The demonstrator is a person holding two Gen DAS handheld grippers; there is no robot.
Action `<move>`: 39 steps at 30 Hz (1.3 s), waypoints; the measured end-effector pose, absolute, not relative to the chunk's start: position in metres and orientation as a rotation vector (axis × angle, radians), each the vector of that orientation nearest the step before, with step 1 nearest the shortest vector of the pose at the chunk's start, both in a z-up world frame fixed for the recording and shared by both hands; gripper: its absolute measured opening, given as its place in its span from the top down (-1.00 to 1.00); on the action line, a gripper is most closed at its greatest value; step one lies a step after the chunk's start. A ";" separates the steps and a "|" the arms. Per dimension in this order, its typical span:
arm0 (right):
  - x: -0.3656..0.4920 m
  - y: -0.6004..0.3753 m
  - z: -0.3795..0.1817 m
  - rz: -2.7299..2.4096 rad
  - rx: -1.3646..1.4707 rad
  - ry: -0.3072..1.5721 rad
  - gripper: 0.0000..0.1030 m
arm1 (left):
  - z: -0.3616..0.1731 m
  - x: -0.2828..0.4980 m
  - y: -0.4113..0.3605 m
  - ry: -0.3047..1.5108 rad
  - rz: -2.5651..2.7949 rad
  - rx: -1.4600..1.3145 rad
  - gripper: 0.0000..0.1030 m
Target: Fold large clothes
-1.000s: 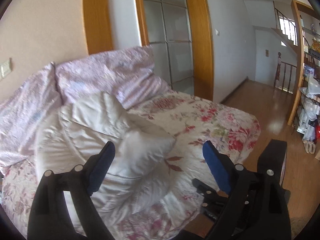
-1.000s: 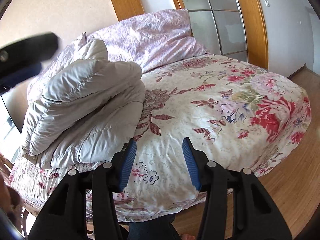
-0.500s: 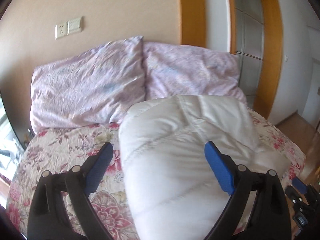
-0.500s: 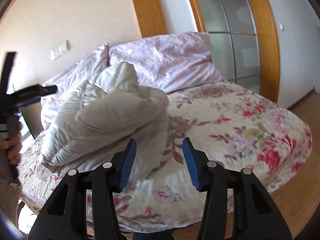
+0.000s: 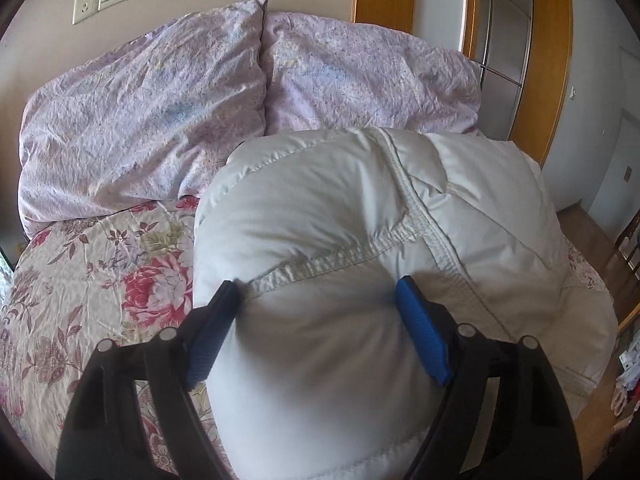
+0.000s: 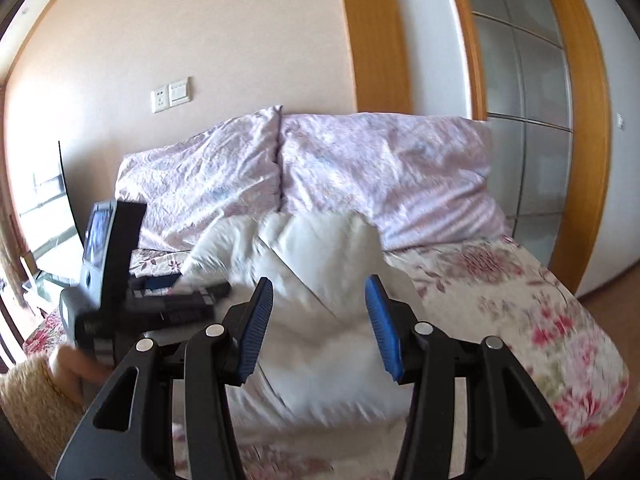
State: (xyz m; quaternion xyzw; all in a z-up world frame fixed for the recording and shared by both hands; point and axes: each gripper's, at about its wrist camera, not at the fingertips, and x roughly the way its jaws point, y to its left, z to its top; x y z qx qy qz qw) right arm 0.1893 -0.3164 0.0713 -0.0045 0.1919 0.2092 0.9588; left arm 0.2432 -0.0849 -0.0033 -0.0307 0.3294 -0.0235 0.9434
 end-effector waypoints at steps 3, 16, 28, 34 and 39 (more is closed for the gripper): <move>0.227 -0.286 0.085 0.441 -0.070 0.434 0.03 | -0.004 0.245 -0.086 0.675 -0.050 -0.059 -0.56; 0.329 -0.284 0.001 0.378 -0.047 0.646 0.05 | 0.007 0.247 -0.074 0.647 -0.097 -0.100 -0.66; 0.342 -0.288 -0.017 0.395 -0.015 0.653 0.04 | 0.000 0.274 -0.072 0.631 -0.002 -0.014 -0.74; 0.347 -0.288 -0.025 0.410 -0.003 0.657 0.03 | -0.011 0.281 -0.076 0.654 -0.003 0.000 -0.79; 0.349 -0.288 -0.030 0.414 0.002 0.660 0.03 | -0.021 0.286 -0.074 0.673 -0.009 -0.020 -0.84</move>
